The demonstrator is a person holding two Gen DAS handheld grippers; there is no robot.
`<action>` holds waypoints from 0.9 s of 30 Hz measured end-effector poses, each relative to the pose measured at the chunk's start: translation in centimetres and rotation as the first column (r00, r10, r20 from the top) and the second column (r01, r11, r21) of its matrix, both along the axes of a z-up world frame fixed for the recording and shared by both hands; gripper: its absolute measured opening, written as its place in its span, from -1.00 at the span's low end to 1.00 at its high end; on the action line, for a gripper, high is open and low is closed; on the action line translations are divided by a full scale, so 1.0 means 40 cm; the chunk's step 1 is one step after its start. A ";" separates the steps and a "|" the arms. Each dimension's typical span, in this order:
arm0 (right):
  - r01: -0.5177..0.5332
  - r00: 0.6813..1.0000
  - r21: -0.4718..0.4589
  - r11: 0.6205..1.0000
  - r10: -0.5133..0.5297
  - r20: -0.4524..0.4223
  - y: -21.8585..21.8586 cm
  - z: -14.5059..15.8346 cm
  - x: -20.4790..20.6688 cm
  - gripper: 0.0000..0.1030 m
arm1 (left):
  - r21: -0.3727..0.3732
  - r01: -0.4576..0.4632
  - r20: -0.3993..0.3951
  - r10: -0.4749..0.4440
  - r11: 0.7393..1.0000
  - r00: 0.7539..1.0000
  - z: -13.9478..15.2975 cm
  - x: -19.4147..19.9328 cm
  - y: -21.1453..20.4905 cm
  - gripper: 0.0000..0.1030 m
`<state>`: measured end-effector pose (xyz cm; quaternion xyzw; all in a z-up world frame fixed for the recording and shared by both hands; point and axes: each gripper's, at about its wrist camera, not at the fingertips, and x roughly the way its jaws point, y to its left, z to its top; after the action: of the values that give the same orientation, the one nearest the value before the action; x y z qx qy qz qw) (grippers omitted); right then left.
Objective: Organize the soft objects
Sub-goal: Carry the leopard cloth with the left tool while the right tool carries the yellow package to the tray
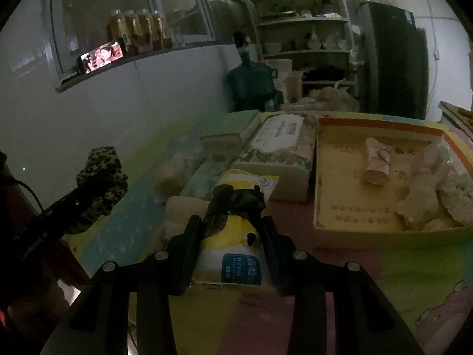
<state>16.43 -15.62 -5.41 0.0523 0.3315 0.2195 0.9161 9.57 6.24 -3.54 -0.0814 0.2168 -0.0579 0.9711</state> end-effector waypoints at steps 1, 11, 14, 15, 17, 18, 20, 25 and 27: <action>0.000 1.000 0.002 1.000 0.000 0.008 -0.003 0.004 -0.003 -0.18 | -0.001 0.004 0.002 -0.004 1.000 1.000 0.002 0.001 -0.004 -0.71; 0.035 0.998 0.024 0.999 -0.036 0.058 -0.046 0.038 -0.004 -0.18 | -0.008 0.077 0.025 -0.077 0.997 0.997 0.035 0.034 -0.071 -0.71; 0.055 0.995 0.024 0.998 -0.057 0.076 -0.068 0.049 -0.005 -0.18 | -0.014 0.096 0.032 -0.095 0.995 0.995 0.043 0.045 -0.093 -0.71; 0.061 0.995 0.024 0.998 -0.063 0.081 -0.075 0.051 -0.006 -0.18 | -0.015 0.101 0.034 -0.101 0.995 0.994 0.046 0.052 -0.099 -0.71; 0.074 0.993 0.022 0.997 -0.076 0.091 -0.091 0.056 -0.005 -0.18 | -0.017 0.117 0.037 -0.117 0.993 0.992 0.052 0.063 -0.117 -0.71; 0.081 0.992 0.021 0.996 -0.083 0.095 -0.099 0.059 -0.004 -0.18 | -0.017 0.125 0.037 -0.124 0.992 0.992 0.054 0.069 -0.127 -0.71; 0.093 0.990 0.023 0.995 -0.095 0.102 -0.114 0.066 -0.003 -0.18 | -0.019 0.140 0.038 -0.139 0.990 0.990 0.058 0.080 -0.141 -0.71; 0.124 0.985 0.031 0.992 -0.127 0.119 -0.157 0.078 0.004 -0.19 | -0.030 0.183 0.047 -0.181 0.983 0.982 0.073 0.111 -0.181 -0.71; 0.134 0.982 0.035 0.990 -0.137 0.126 -0.173 0.083 0.009 -0.19 | -0.037 0.200 0.054 -0.198 0.979 0.979 0.079 0.122 -0.197 -0.71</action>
<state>16.77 -22.56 -2.08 0.0725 0.2648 0.1638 0.9475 14.44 -1.65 -0.39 -0.0782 0.1982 -0.1612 0.9637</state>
